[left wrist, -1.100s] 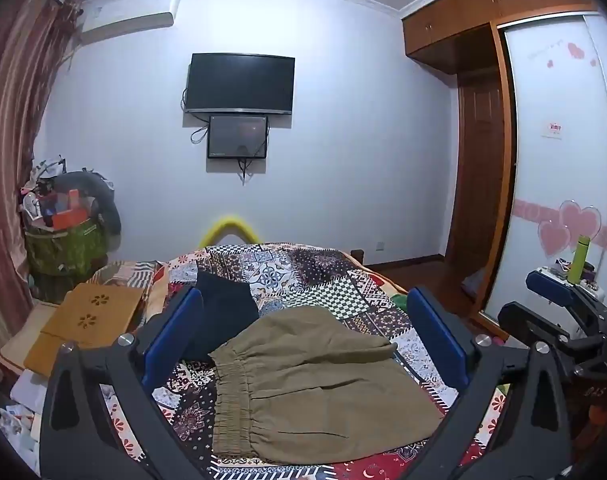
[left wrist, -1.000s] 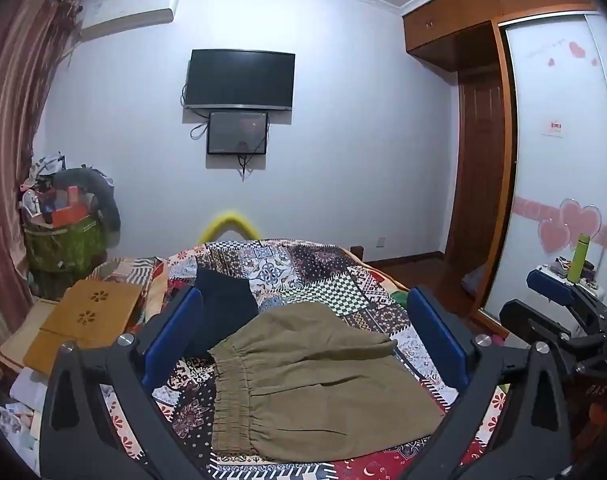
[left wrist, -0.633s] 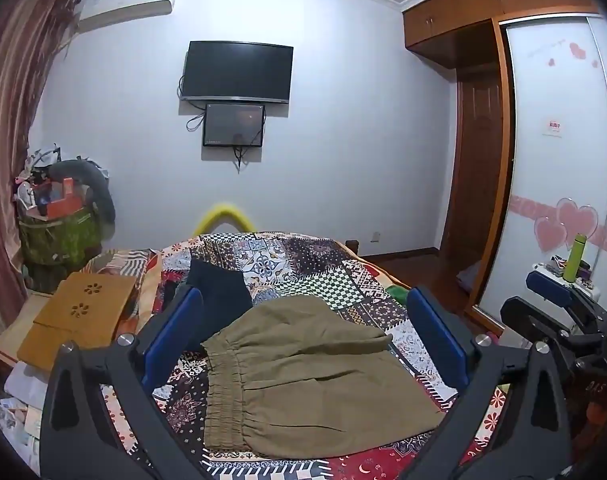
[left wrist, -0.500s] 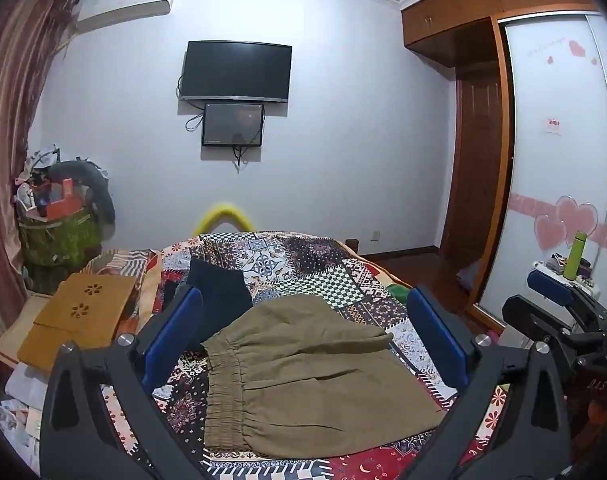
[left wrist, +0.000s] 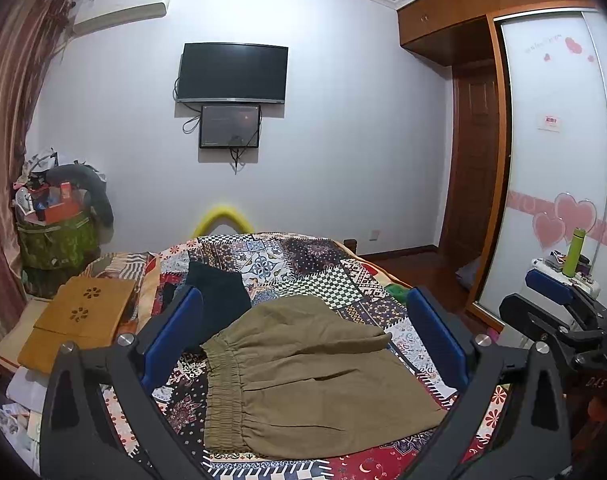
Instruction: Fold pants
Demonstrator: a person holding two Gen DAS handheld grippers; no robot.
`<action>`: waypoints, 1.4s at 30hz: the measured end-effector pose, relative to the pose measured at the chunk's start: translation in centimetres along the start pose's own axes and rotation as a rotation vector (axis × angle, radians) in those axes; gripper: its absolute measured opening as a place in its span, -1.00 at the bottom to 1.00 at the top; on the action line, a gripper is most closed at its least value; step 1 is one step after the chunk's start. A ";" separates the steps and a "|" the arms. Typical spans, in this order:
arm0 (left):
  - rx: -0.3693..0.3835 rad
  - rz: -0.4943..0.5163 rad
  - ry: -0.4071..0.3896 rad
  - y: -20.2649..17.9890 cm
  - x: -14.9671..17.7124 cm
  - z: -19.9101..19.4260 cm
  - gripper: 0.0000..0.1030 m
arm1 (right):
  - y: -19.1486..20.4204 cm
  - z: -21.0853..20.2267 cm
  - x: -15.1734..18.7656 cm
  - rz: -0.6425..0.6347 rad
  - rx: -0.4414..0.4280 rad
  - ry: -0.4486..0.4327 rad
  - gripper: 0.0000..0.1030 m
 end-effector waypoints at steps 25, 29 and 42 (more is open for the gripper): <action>0.003 0.008 -0.006 -0.1 -0.2 -0.3 1.00 | -0.2 0.1 -0.2 -0.004 0.000 -0.004 0.99; 0.002 0.008 -0.007 -0.2 -0.2 -0.3 1.00 | -0.2 0.1 -0.2 -0.005 0.001 -0.004 0.99; 0.001 0.009 -0.008 -0.2 -0.1 -0.3 1.00 | -0.4 0.1 -0.2 -0.003 0.002 -0.003 0.99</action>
Point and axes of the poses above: each gripper's, at about its wrist camera, not at the fingertips, and z roughly the way its jaws point, y to its left, x to its underside, the point moved 5 cm from there along z, roughly the way its jaws point, and after that the axes turned 1 degree about -y, right-handed, at the moved point
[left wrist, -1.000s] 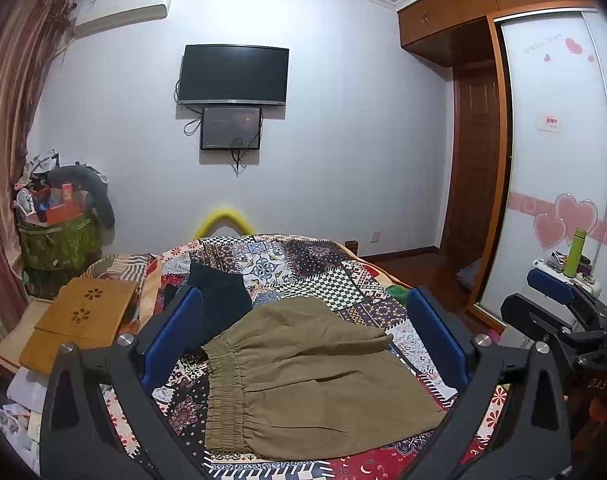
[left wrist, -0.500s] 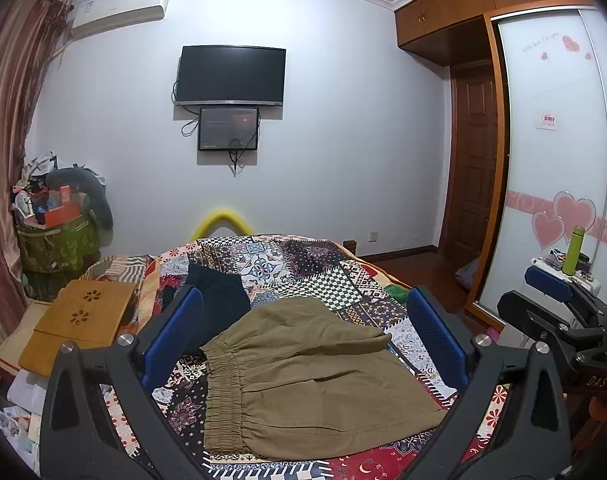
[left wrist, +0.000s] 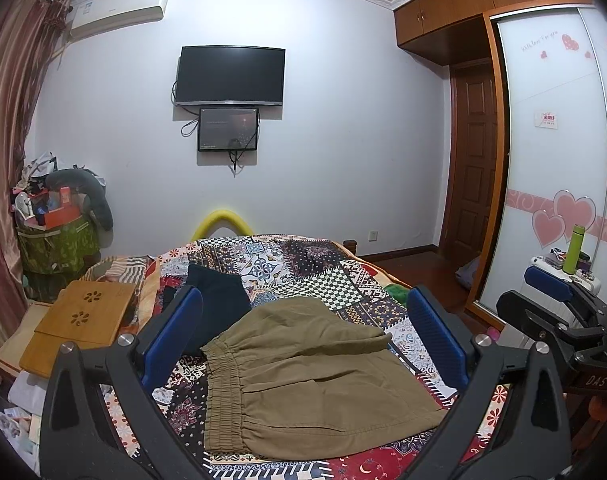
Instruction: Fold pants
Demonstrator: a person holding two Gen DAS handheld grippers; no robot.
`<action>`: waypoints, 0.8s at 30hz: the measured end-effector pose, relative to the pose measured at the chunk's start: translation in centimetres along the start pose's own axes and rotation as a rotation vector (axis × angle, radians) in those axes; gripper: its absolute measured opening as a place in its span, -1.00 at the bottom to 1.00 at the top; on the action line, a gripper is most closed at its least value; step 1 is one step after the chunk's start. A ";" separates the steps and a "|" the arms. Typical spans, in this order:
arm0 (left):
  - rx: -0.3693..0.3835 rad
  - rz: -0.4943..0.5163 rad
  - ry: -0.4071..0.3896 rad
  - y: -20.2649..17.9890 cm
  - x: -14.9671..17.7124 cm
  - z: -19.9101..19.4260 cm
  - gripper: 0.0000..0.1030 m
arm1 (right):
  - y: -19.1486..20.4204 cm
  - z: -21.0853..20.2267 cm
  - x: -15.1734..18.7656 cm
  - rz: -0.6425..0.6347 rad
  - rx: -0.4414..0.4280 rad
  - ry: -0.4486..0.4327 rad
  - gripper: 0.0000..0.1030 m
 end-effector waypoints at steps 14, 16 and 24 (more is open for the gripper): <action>-0.005 0.011 0.013 -0.2 0.3 0.9 1.00 | -0.6 0.6 0.3 0.014 0.007 0.012 0.99; -0.009 0.014 0.024 -0.2 0.5 1.5 1.00 | -0.8 1.0 0.6 0.022 0.010 0.023 0.99; -0.019 -0.010 0.138 1.5 2.5 6.9 1.00 | -2.6 4.6 2.5 0.072 0.024 0.118 0.99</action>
Point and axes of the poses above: each gripper's, at about its wrist camera, not at the fingertips, and z roughly the way its jaws point, y to its left, x to its underside, the point moved 5 cm from there along z, roughly the way its jaws point, and after that the axes turned 1 degree about -y, right-handed, at the moved point
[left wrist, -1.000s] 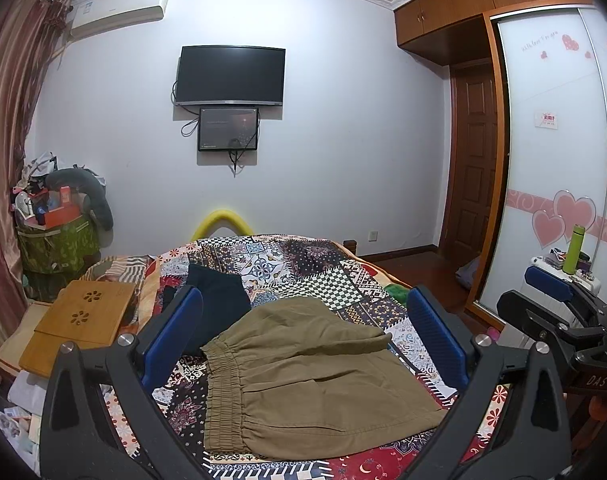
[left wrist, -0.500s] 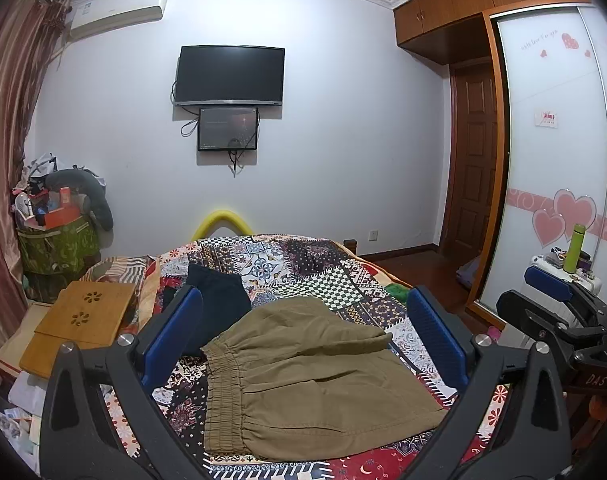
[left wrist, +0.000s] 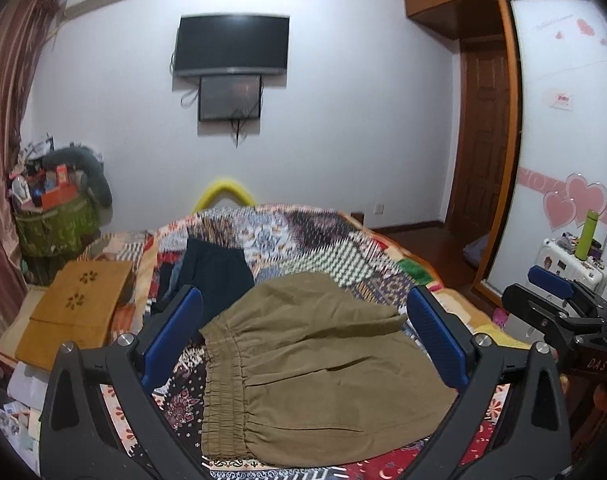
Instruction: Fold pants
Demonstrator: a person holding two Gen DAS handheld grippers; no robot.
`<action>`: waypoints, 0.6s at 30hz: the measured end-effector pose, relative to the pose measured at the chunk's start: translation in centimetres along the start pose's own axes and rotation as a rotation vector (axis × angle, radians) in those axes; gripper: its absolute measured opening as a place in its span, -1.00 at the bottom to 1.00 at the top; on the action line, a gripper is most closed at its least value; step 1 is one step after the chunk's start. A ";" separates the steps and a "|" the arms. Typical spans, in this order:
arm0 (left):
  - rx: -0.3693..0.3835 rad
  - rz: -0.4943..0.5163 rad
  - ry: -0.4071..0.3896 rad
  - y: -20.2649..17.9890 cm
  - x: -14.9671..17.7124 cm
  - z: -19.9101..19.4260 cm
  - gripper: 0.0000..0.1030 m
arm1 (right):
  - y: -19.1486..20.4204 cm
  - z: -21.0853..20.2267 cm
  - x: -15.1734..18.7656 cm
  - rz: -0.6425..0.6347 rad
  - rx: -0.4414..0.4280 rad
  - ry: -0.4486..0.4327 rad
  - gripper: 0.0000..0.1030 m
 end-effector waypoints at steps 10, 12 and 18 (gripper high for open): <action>-0.070 -0.018 0.223 4.3 3.4 10.0 1.00 | -5.6 7.5 3.9 0.048 0.081 0.215 0.99; -0.077 -0.033 0.268 5.5 4.4 11.8 1.00 | -7.2 8.9 4.7 0.064 0.114 0.258 0.99; -0.159 -0.015 0.411 9.3 7.3 17.0 1.00 | -10.4 12.5 6.9 0.083 0.133 0.384 0.99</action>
Point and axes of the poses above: each gripper's, at about its wrist camera, not at the fingertips, and z roughly the way its jaws point, y to its left, x to its underside, the point moved 5 cm from there along z, roughly the way its jaws point, and after that the axes turned 1 degree about -y, right-handed, at the moved point
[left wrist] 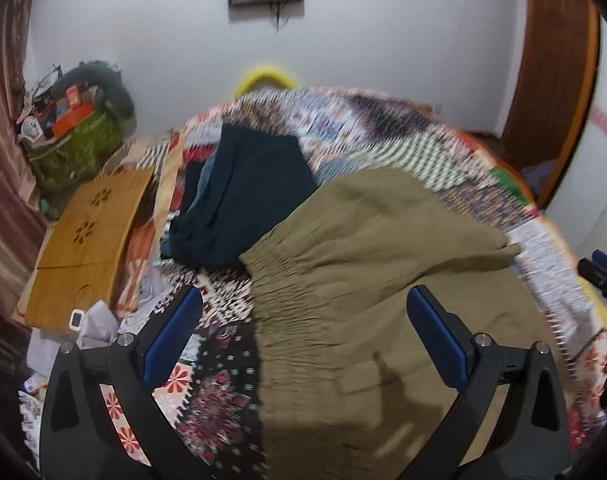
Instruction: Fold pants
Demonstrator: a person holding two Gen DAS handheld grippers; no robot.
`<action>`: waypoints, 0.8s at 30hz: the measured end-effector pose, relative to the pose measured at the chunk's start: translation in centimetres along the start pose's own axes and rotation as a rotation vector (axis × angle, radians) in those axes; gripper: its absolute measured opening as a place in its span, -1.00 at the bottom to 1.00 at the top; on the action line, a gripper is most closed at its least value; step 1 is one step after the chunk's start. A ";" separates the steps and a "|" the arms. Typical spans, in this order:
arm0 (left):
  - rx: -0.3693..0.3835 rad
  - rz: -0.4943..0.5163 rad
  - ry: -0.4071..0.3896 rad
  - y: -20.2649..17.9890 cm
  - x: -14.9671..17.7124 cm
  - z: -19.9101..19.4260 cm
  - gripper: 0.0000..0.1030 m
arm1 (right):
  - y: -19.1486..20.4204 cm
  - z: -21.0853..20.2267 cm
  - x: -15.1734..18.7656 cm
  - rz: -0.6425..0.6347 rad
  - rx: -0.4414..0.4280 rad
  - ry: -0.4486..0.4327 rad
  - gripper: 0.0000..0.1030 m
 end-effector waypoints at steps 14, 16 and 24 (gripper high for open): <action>0.004 -0.001 0.258 3.3 2.7 8.8 0.92 | -2.2 8.9 2.6 0.011 -0.126 0.310 0.10; 0.009 0.006 0.267 3.4 2.9 9.2 0.91 | -2.1 9.8 2.7 -0.005 -0.138 0.341 0.07; 0.079 -0.013 0.286 3.2 3.5 9.9 0.86 | -1.8 11.5 3.2 -0.079 -0.105 0.344 -0.07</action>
Point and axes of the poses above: each gripper's, at about its wrist camera, not at the fingertips, and z roughly the way its jaws point, y to its left, x to its underside, the point moved 5 cm from there along z, roughly the way its jaws point, and after that the axes turned 1 degree about -y, right-handed, at the moved point
